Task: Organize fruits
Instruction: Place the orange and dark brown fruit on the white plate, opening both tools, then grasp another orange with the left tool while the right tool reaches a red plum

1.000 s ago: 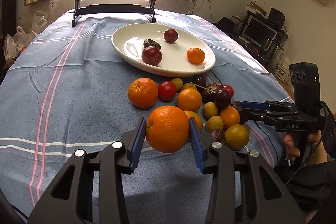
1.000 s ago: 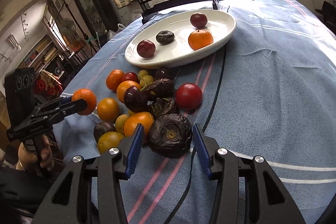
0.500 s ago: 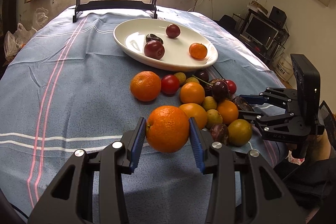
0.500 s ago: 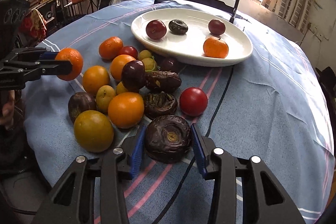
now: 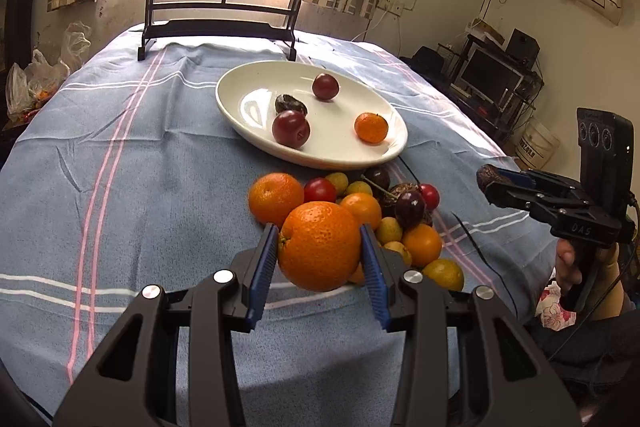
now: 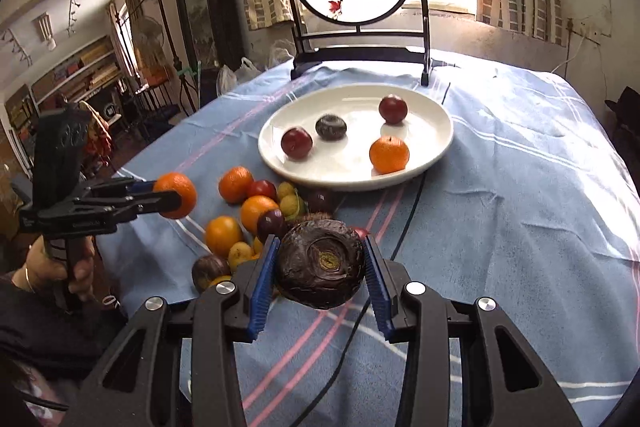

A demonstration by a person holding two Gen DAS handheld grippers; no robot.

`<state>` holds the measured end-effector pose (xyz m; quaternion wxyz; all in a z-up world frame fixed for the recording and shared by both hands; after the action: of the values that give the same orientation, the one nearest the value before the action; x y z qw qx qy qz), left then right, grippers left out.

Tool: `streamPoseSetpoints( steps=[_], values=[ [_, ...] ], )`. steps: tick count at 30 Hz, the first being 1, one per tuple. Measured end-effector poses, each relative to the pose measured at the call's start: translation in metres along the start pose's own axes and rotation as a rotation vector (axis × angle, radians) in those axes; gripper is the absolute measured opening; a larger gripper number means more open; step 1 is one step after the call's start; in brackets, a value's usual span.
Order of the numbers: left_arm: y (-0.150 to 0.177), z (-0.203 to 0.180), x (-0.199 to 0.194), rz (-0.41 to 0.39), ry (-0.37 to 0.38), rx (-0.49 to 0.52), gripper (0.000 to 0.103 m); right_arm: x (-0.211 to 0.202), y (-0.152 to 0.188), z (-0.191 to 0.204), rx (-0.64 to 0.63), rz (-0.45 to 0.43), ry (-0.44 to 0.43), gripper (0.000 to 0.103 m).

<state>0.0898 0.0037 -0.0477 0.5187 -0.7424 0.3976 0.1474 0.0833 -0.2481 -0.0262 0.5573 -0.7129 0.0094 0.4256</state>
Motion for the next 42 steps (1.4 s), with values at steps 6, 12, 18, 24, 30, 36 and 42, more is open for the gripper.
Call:
streamPoseSetpoints(
  steps=[6, 12, 18, 24, 30, 36, 42],
  values=[
    [-0.052, -0.003, 0.021, -0.011, 0.027, -0.019, 0.04, 0.029, -0.048, -0.027, 0.035, -0.021, 0.015, 0.042],
    [-0.112, 0.006, 0.076, 0.004, -0.011, -0.069, 0.04, 0.097, -0.085, -0.056, 0.089, 0.015, 0.042, 0.042],
    [-0.141, 0.017, 0.118, 0.032, -0.057, -0.129, 0.076, 0.12, -0.094, -0.06, 0.109, -0.044, 0.111, 0.067],
    [-0.12, 0.006, 0.072, -0.037, -0.037, -0.065, 0.09, 0.074, -0.065, -0.04, 0.097, -0.077, 0.073, 0.069],
    [-0.059, 0.007, 0.045, 0.008, -0.126, 0.075, 0.093, 0.037, 0.0, -0.022, 0.097, -0.045, 0.091, 0.069],
    [-0.026, 0.017, 0.058, 0.091, -0.217, 0.14, 0.093, 0.014, 0.032, -0.026, 0.172, -0.09, 0.129, 0.069],
    [-0.035, 0.025, 0.075, 0.127, -0.248, 0.099, 0.092, 0.011, 0.031, -0.026, 0.169, -0.121, 0.146, 0.069]
  ],
)
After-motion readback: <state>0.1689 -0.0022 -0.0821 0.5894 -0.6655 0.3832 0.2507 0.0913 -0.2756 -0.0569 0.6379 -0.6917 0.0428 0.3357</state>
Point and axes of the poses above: each gripper's, at about its wrist camera, not at the fingertips, and x roughly the way its jaws point, z to its left, y to its underside, the point moved 3 cm from there along x, roughly the way its jaws point, and after that the axes turned 13 degrees about -x, right-handed, at the moved point
